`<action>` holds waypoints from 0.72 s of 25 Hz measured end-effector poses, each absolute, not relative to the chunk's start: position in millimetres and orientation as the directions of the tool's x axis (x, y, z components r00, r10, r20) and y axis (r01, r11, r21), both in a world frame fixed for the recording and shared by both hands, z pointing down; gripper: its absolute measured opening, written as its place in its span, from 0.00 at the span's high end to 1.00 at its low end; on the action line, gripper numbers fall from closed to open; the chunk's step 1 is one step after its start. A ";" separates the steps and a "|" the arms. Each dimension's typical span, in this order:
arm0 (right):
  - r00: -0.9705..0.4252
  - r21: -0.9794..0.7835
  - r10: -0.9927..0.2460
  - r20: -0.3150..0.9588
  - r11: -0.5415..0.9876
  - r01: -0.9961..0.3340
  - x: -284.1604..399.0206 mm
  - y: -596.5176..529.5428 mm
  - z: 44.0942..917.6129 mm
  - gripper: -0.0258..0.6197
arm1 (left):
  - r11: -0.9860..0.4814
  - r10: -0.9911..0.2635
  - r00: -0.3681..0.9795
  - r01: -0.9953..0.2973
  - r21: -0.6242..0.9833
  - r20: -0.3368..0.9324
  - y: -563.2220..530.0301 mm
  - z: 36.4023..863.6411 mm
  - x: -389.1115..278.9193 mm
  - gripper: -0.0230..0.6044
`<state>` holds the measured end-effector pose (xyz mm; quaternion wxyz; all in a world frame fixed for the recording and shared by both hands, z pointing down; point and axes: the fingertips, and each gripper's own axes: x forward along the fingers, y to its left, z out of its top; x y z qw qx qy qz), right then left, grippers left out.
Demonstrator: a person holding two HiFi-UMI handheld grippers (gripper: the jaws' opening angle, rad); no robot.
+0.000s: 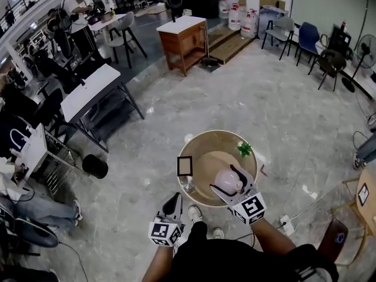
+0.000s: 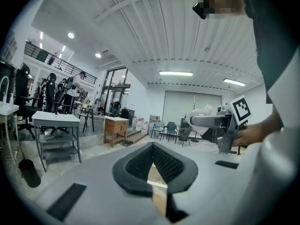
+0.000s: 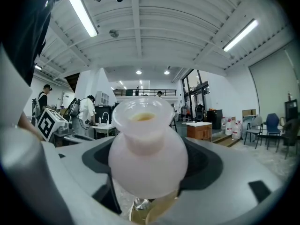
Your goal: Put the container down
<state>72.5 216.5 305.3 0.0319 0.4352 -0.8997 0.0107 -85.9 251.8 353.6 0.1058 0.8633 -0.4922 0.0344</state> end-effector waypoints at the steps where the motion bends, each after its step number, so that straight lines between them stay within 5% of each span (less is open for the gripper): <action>1: -0.616 0.013 -0.785 0.065 0.618 -0.786 71.0 207.8 304.3 0.34 | -0.499 -0.839 0.518 -0.854 0.145 0.164 243.2 354.0 -86.2 0.97; 18: -0.549 0.021 -0.828 0.111 0.555 -0.832 43.6 55.1 330.9 0.34 | -0.544 -0.803 0.564 -0.825 0.150 0.190 83.9 369.7 -126.9 0.97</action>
